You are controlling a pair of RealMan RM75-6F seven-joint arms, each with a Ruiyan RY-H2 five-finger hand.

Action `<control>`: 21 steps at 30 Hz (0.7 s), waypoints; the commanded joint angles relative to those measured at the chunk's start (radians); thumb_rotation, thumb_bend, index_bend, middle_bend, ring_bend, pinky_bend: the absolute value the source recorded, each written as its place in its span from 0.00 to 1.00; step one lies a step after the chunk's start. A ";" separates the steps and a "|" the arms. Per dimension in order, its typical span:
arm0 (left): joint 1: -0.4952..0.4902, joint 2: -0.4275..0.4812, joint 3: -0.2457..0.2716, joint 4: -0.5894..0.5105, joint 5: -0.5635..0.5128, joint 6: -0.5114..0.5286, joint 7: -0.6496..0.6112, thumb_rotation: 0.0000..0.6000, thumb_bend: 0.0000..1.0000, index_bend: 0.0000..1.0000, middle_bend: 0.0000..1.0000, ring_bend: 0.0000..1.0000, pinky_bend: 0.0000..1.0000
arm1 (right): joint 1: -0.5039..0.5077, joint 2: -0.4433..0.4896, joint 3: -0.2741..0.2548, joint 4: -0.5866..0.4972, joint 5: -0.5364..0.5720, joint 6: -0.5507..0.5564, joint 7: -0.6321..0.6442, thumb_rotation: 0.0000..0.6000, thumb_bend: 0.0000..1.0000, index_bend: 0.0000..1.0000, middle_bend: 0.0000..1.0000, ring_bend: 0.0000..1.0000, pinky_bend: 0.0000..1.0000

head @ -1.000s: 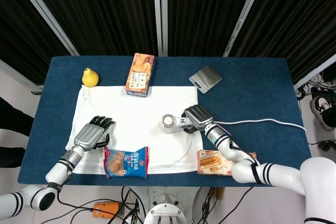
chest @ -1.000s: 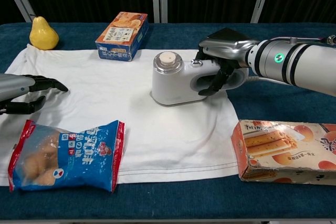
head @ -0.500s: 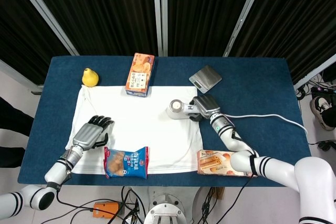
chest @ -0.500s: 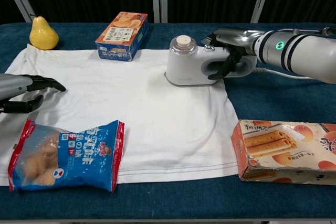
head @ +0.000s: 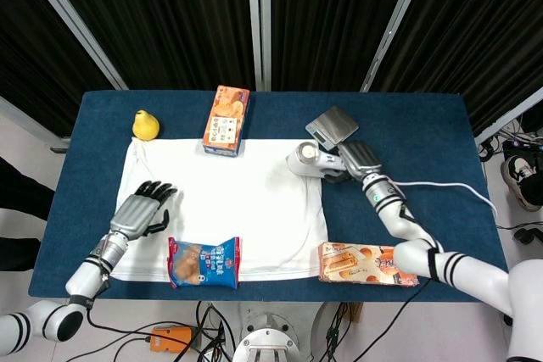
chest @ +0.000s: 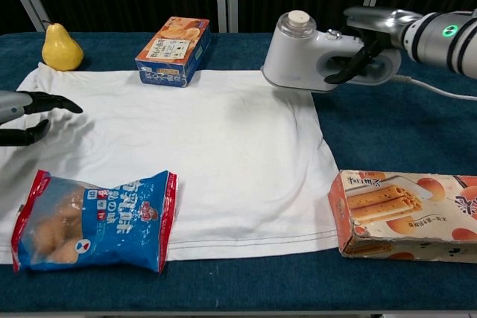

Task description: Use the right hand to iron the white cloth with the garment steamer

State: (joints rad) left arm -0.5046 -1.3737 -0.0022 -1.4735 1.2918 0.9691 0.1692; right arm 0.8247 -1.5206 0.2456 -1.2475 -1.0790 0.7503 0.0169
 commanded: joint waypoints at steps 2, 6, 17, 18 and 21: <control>0.033 0.041 -0.008 -0.027 0.015 0.060 -0.030 0.16 0.57 0.11 0.06 0.00 0.00 | -0.107 0.144 -0.056 -0.119 -0.088 0.070 0.072 1.00 0.41 0.98 0.90 0.87 0.61; 0.063 0.076 -0.010 -0.048 0.024 0.110 -0.054 0.16 0.57 0.11 0.06 0.00 0.00 | -0.161 0.212 -0.107 -0.141 -0.126 0.074 0.109 1.00 0.41 0.94 0.90 0.82 0.57; 0.135 0.131 -0.007 -0.085 0.029 0.196 -0.102 0.15 0.57 0.11 0.06 0.00 0.00 | -0.187 0.182 -0.158 -0.044 -0.185 0.032 0.173 1.00 0.29 0.44 0.54 0.35 0.34; 0.140 0.134 -0.006 -0.086 0.029 0.201 -0.104 0.15 0.57 0.11 0.06 0.00 0.00 | -0.187 0.180 -0.159 -0.040 -0.186 0.030 0.170 1.00 0.28 0.37 0.49 0.31 0.30; 0.155 0.141 -0.002 -0.088 0.030 0.212 -0.110 0.15 0.57 0.11 0.06 0.00 0.00 | -0.190 0.181 -0.163 -0.040 -0.183 0.028 0.153 1.00 0.27 0.18 0.36 0.20 0.15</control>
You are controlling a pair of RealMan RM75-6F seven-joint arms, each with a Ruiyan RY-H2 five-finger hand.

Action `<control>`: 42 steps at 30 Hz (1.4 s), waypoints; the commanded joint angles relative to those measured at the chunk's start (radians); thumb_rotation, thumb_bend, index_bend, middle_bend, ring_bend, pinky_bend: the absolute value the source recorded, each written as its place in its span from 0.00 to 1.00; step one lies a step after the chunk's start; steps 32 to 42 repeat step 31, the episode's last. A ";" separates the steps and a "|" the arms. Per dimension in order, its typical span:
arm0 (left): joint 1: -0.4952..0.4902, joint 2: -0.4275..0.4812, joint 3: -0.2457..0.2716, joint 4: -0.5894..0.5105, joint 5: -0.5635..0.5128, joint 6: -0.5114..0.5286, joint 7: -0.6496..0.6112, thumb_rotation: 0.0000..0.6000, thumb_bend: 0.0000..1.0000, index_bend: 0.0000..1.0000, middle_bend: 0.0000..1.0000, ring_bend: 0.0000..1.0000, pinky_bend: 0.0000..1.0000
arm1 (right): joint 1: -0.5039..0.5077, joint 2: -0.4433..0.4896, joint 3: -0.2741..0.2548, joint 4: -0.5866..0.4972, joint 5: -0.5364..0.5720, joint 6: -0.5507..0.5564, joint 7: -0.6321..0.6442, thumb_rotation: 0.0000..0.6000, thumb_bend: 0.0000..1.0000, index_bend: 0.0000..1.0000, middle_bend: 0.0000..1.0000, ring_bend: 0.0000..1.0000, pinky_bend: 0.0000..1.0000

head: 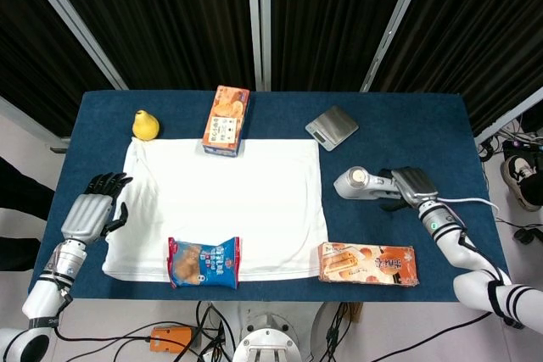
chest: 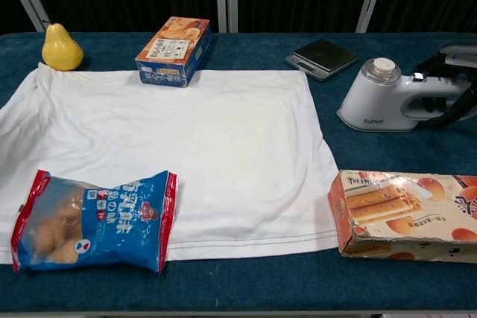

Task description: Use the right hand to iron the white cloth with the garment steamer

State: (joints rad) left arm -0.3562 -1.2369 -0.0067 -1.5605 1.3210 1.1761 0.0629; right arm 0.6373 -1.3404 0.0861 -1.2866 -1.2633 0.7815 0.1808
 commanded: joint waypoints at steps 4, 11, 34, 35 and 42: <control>0.029 0.013 0.009 0.000 0.009 0.024 -0.017 0.15 0.57 0.11 0.06 0.00 0.00 | -0.018 0.030 -0.004 -0.036 0.008 0.014 -0.034 1.00 0.27 0.01 0.18 0.07 0.08; 0.084 0.054 0.008 0.013 0.011 0.087 -0.058 0.15 0.57 0.11 0.06 0.00 0.00 | -0.103 0.140 0.006 -0.149 -0.003 0.190 -0.102 1.00 0.24 0.00 0.06 0.00 0.02; 0.350 0.112 0.044 0.079 0.095 0.433 -0.168 1.00 0.33 0.11 0.06 0.00 0.00 | -0.508 0.312 -0.070 -0.266 -0.221 0.800 0.024 1.00 0.24 0.00 0.06 0.00 0.02; 0.350 0.112 0.044 0.079 0.095 0.433 -0.168 1.00 0.33 0.11 0.06 0.00 0.00 | -0.508 0.312 -0.070 -0.266 -0.221 0.800 0.024 1.00 0.24 0.00 0.06 0.00 0.02; 0.350 0.112 0.044 0.079 0.095 0.433 -0.168 1.00 0.33 0.11 0.06 0.00 0.00 | -0.508 0.312 -0.070 -0.266 -0.221 0.800 0.024 1.00 0.24 0.00 0.06 0.00 0.02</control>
